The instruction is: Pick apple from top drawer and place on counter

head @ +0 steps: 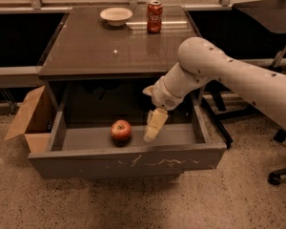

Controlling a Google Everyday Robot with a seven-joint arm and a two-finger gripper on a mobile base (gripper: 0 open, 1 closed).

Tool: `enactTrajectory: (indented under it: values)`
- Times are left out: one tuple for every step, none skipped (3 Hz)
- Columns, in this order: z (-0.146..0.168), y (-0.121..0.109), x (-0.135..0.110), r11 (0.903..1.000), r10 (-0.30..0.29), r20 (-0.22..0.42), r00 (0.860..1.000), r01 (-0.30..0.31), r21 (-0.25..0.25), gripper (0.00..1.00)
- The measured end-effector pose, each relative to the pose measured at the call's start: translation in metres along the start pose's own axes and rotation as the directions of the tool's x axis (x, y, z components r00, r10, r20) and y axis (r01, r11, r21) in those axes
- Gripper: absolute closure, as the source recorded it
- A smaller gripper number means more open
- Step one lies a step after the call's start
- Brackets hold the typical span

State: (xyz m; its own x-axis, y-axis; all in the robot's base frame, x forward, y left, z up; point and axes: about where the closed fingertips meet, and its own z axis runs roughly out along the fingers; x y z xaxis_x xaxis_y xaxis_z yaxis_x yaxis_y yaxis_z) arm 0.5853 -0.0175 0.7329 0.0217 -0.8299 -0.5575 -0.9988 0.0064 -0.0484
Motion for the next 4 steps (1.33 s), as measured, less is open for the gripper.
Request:
enactTrajectory:
  values:
    - [0.017,-0.018,-0.003,0.9998,-0.018,0.014,1.000,0.018,0.007,0.00]
    - [0.041,-0.036,-0.005,0.9990,-0.039,0.023,0.999,0.039,0.023,0.00]
    - [0.067,-0.049,-0.009,0.9980,-0.058,0.049,0.997,0.056,0.028,0.00]
    - [0.113,-0.052,-0.016,0.9970,-0.077,0.074,0.994,0.076,0.013,0.00]
